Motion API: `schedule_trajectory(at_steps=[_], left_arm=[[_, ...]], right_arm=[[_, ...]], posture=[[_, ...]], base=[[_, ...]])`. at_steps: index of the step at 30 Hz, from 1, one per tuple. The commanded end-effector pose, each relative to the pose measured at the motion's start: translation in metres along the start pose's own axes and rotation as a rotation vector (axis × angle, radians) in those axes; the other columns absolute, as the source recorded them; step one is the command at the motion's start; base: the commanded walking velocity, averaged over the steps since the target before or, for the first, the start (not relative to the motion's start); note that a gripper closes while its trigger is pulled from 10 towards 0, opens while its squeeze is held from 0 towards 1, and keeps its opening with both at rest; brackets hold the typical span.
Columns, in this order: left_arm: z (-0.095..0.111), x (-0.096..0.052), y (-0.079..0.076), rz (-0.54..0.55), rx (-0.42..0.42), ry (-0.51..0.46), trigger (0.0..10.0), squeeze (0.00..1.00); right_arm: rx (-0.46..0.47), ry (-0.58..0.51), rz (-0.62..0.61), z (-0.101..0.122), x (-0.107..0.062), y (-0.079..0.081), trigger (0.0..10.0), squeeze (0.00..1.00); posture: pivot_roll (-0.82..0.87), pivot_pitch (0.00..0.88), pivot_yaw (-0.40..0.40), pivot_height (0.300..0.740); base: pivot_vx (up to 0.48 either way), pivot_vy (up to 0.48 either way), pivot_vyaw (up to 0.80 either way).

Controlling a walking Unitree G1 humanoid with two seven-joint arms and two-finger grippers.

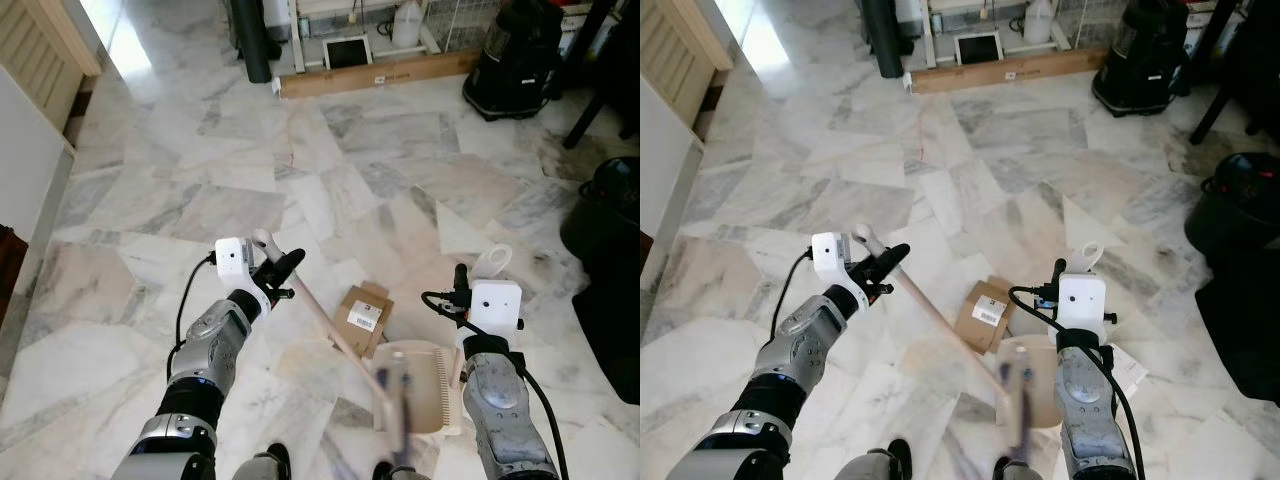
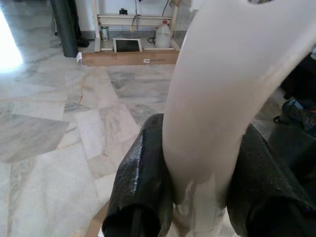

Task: Sweep floor

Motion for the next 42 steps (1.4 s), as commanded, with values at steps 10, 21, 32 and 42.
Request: schedule_trajectory(at_steps=[10,21,32,42], left_arm=[[0.038,-0.007,0.0,-0.013,0.097,-0.113,10.0,0.0],[0.092,-0.033,-0.012,0.0,0.243,-0.273,10.0,0.0],[0.107,-0.03,-0.029,-0.029,0.28,-0.309,10.0,0.0],[0.12,-0.034,-0.021,0.073,0.357,-0.381,10.0,0.0]], right_arm=[[0.196,0.171,-0.039,-0.034,-0.004,0.01,10.0,0.0],[0.283,0.156,-0.108,-0.036,0.007,0.001,10.0,0.0],[0.313,0.117,-0.147,-0.033,0.015,-0.011,10.0,0.0],[0.403,0.048,-0.144,-0.019,0.021,-0.012,10.0,0.0]], posture=[[0.07,0.238,0.143,0.74],[0.12,0.118,0.164,0.74],[0.1,0.004,0.169,0.74],[0.1,0.0,0.147,0.74]], base=[[0.0,0.0,0.0],[0.0,0.0,0.0],[0.0,0.0,0.0],[0.0,0.0,0.0]])
Point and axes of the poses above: a point about 5 cm out from each wrist's last joint towards the gripper, its own x axis pointing out of the wrist towards the gripper, its own z axis along the axis of the wrist's last joint, y = z × x, the point moved 2 cm from there along x, pointing out of the wrist towards the gripper, and after that the axes turned 2 degrees about x, right-handed, at the moved point
